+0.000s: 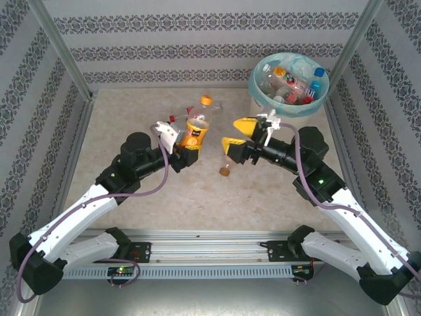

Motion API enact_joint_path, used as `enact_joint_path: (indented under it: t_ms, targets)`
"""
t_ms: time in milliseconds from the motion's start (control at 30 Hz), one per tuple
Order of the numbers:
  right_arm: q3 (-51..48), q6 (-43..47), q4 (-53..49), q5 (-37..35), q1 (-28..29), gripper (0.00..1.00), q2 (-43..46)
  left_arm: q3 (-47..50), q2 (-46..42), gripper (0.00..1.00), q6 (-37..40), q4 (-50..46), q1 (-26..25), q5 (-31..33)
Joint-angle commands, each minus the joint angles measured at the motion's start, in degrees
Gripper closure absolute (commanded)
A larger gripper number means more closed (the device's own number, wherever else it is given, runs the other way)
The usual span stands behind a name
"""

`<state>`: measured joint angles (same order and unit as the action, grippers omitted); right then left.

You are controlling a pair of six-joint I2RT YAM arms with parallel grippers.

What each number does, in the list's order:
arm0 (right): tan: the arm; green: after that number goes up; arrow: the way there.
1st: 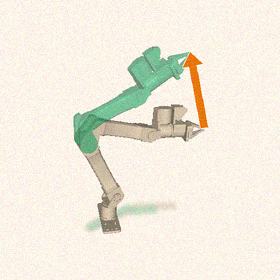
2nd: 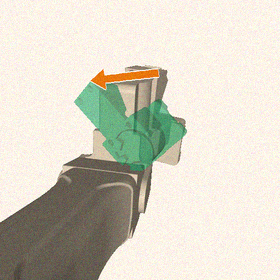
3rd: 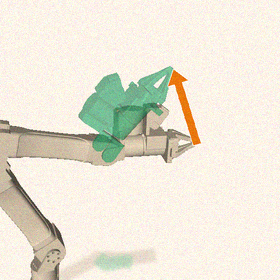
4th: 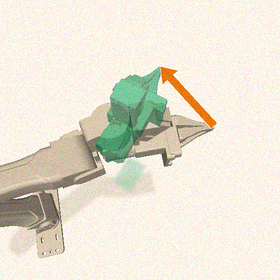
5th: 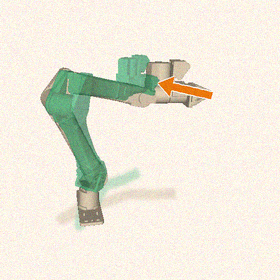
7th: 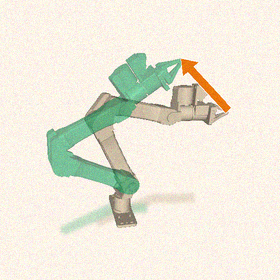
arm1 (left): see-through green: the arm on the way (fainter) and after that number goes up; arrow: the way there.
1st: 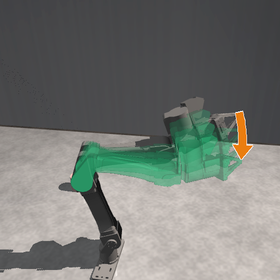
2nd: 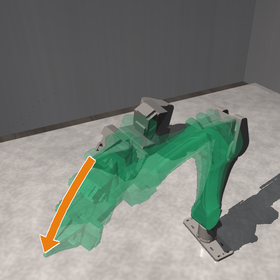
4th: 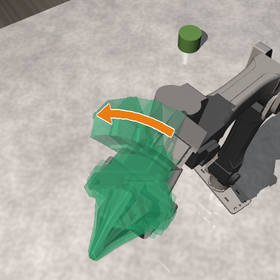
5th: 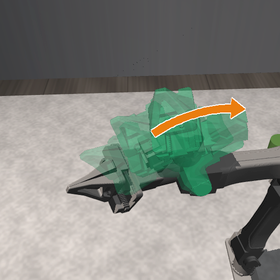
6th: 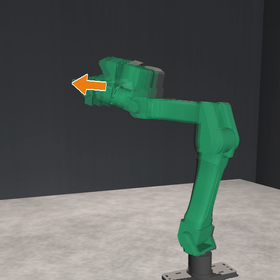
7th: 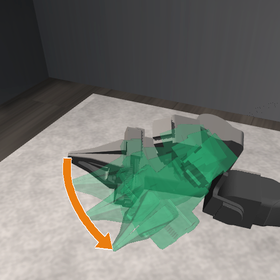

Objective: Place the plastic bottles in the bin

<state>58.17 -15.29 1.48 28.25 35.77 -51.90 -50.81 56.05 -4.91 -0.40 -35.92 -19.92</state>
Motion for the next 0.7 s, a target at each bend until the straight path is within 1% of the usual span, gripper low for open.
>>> enact_joint_path:
  t_ms: [0,133,333,433,567,667]
  targets:
    - [3.1,4.6,4.5,4.2,3.0,0.21,-1.9,2.0,-3.0,0.58,3.0,7.3,-0.7,-4.2]
    - [6.0,5.2,4.3,4.1,5.6,0.22,-5.1,3.6,-4.3,0.58,3.2,10.6,-1.0,-8.0]
    - [8.9,4.9,4.9,-3.8,9.5,0.28,-7.9,5.0,-5.3,0.58,3.9,12.5,-1.8,-12.4]
    - [10.2,5.2,4.9,-5.5,10.3,0.3,-8.9,5.4,-5.7,0.57,4.2,12.9,-2.3,-13.3]
    - [9.8,5.4,7.4,-4.3,10.5,0.35,-9.3,5.7,-5.7,0.58,4.9,12.5,-2.9,-14.2]
    - [10.0,5.7,6.0,-8.9,10.6,0.37,-9.2,6.4,-5.9,0.58,5.5,12.7,-3.7,-14.1]
